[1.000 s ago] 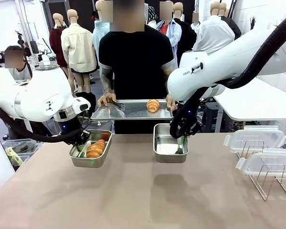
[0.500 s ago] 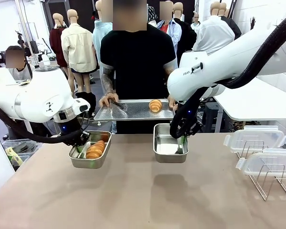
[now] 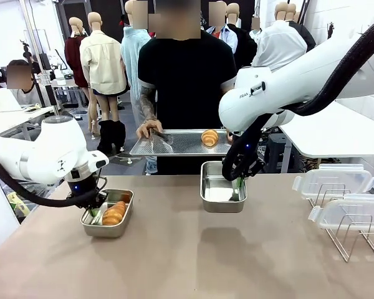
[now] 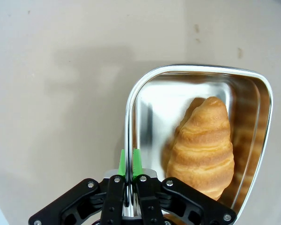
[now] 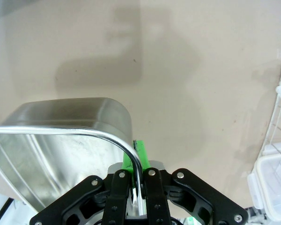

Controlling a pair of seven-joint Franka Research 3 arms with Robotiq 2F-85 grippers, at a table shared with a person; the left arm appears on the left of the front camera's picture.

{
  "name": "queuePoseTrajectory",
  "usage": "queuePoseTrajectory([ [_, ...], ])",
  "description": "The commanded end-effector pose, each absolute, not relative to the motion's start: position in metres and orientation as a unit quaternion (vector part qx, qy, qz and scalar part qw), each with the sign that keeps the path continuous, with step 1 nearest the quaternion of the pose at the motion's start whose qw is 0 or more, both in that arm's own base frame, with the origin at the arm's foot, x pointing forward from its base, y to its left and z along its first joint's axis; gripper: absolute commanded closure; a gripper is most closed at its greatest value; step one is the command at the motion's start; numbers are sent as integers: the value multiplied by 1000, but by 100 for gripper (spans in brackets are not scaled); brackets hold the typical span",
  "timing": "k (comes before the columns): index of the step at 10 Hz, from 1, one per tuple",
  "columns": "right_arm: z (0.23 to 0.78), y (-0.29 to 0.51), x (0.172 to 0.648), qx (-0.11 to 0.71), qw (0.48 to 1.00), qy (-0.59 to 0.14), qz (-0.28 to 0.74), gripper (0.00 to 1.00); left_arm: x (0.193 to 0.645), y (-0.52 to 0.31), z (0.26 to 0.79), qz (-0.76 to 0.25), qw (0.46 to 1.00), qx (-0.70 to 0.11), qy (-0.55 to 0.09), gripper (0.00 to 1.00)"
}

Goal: Place the bread in airtight containers.
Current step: Once an object is inside an Airtight Container , place the container in the center of the table.

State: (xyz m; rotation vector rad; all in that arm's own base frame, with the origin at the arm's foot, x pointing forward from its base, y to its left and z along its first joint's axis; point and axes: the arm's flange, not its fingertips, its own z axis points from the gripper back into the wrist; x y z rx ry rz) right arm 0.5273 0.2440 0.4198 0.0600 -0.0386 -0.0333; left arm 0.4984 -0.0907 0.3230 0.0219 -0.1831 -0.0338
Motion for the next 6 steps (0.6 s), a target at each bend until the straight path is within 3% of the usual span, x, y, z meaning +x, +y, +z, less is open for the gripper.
queuePoseTrajectory([
  [1,422,244,529,29,999,-20,-13,100,510,-86,317,-18,996,-8,-85,100],
  [4,422,244,529,29,999,-20,-13,100,510,-83,314,-13,995,-18,-93,100],
  [5,422,244,529,29,999,-20,-13,100,509,-82,319,-19,995,-13,-97,91],
  [6,422,244,529,29,999,-20,-13,100,507,-82,321,-23,995,-13,-99,71],
])
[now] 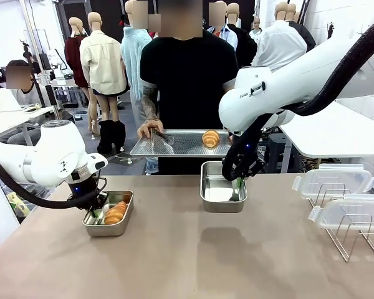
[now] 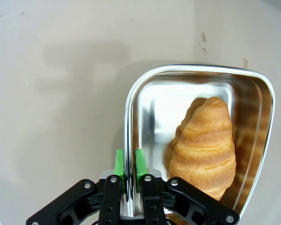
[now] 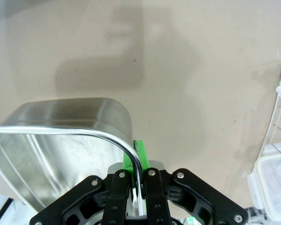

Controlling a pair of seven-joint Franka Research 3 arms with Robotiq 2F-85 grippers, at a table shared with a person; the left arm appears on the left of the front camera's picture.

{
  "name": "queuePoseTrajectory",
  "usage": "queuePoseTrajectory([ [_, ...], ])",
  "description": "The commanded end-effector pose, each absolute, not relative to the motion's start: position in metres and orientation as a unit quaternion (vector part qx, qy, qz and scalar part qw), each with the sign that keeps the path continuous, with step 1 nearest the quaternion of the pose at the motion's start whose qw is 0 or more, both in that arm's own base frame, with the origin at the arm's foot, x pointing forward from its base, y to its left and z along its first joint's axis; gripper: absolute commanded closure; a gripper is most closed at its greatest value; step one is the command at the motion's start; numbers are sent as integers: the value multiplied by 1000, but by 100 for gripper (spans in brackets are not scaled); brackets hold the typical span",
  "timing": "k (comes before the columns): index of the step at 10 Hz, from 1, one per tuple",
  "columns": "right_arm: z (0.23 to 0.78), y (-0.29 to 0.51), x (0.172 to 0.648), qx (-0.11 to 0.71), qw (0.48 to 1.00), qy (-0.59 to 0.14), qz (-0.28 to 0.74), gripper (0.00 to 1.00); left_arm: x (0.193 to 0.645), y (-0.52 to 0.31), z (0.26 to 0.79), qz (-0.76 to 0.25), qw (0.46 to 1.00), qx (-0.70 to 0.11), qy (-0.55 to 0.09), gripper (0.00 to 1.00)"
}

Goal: Place the bread in airtight containers.
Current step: Once an object is inside an Airtight Container , place the container in the center of the table.

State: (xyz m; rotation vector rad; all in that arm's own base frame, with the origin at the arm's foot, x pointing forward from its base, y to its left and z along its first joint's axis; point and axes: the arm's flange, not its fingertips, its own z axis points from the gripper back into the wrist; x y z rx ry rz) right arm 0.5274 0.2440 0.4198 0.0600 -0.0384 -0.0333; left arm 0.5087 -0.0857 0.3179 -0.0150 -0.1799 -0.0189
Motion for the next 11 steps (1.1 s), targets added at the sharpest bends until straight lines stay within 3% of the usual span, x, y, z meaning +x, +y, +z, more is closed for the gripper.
queuePoseTrajectory([
  [1,422,244,529,29,999,-20,-13,100,507,-82,323,-25,995,-13,-97,52],
  [3,422,244,529,29,999,-20,-13,100,500,-85,339,-36,994,-1,-106,12],
  [4,422,244,529,29,999,-20,-13,100,493,-87,353,-45,992,11,-115,0],
  [8,422,244,529,29,999,-20,-13,100,475,-62,421,-57,987,27,-146,0],
  [11,422,244,529,29,999,-20,-13,100,469,1,458,-16,991,24,-131,0],
])
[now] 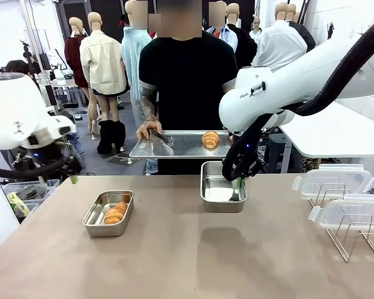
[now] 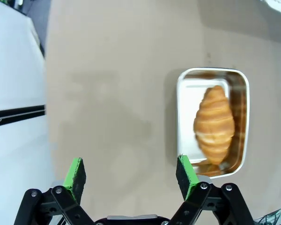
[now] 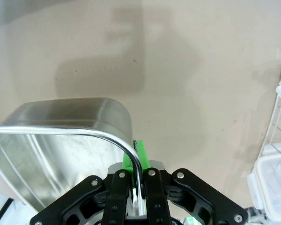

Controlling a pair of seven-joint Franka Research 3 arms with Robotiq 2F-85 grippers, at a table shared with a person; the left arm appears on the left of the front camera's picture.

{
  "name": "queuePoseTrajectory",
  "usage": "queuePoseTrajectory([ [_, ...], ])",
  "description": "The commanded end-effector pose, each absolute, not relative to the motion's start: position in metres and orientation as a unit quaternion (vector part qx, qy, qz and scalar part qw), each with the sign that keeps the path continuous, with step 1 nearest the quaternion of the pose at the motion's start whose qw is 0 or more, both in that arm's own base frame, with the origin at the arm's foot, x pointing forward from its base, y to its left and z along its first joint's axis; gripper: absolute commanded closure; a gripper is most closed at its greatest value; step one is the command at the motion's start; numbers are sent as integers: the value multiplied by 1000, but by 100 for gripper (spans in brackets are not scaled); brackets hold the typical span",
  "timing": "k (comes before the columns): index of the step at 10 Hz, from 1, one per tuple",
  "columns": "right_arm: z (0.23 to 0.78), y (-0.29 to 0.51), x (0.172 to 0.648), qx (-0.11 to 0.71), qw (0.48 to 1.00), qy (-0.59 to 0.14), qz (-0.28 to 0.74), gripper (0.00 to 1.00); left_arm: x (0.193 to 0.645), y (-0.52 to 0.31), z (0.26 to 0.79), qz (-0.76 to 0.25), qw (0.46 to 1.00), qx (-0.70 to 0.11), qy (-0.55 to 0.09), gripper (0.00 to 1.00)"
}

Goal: Place the bread in airtight containers.
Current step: Once an object is inside an Airtight Container , place the container in the center of the table.

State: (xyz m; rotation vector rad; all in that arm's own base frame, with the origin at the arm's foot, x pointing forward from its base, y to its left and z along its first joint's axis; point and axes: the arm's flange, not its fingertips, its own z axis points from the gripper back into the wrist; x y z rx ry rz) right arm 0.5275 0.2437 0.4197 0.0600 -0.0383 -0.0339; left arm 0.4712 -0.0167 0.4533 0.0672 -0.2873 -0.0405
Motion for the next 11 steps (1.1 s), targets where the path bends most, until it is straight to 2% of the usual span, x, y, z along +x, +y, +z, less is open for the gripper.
queuePoseTrajectory([
  [1,422,244,529,29,999,-20,-13,100,461,28,465,-7,991,15,-131,0],
  [4,422,244,529,29,999,-20,-13,100,450,77,472,12,988,-26,-152,0],
  [11,422,244,529,29,999,-20,-13,100,452,77,473,25,989,-7,-147,0],
])
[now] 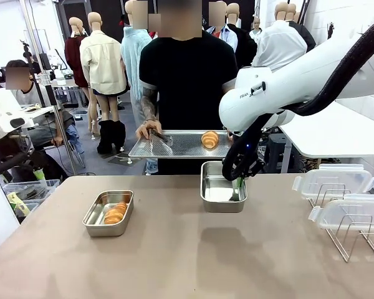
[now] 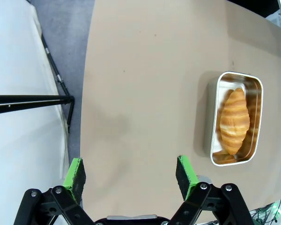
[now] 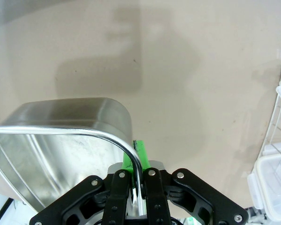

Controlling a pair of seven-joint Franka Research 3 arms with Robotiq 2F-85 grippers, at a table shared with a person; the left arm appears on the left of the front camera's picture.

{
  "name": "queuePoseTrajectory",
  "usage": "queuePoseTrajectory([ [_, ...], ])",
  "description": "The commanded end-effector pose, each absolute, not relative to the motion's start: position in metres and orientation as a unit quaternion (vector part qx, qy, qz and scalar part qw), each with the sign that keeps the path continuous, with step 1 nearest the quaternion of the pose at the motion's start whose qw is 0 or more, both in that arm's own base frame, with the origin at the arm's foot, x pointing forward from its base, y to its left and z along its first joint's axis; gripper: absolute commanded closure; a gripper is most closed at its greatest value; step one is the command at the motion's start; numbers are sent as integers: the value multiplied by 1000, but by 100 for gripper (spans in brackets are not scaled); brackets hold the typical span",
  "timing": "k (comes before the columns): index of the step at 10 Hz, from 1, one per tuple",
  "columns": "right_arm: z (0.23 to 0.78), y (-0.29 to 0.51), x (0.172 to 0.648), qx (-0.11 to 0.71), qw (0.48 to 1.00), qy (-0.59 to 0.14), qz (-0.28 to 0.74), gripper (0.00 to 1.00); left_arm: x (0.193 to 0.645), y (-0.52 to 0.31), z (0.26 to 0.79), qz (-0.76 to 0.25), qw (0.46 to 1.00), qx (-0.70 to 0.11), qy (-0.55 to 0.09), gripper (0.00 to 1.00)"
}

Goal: Place the bread in airtight containers.
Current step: Once an object is inside an Airtight Container , place the container in the center of the table.

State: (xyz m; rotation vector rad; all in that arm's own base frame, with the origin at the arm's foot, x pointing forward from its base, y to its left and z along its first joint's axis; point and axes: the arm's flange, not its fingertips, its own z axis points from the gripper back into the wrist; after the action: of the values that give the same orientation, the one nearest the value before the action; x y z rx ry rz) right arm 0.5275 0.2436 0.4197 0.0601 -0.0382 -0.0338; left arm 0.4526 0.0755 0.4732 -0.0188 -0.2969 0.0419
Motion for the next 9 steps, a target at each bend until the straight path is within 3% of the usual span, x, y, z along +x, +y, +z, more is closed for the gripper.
queuePoseTrajectory([
  [1,422,244,529,29,999,-20,-13,100,452,77,473,25,989,-7,-147,0],
  [9,422,244,529,29,999,-20,-13,100,452,77,473,25,989,-7,-147,0],
])
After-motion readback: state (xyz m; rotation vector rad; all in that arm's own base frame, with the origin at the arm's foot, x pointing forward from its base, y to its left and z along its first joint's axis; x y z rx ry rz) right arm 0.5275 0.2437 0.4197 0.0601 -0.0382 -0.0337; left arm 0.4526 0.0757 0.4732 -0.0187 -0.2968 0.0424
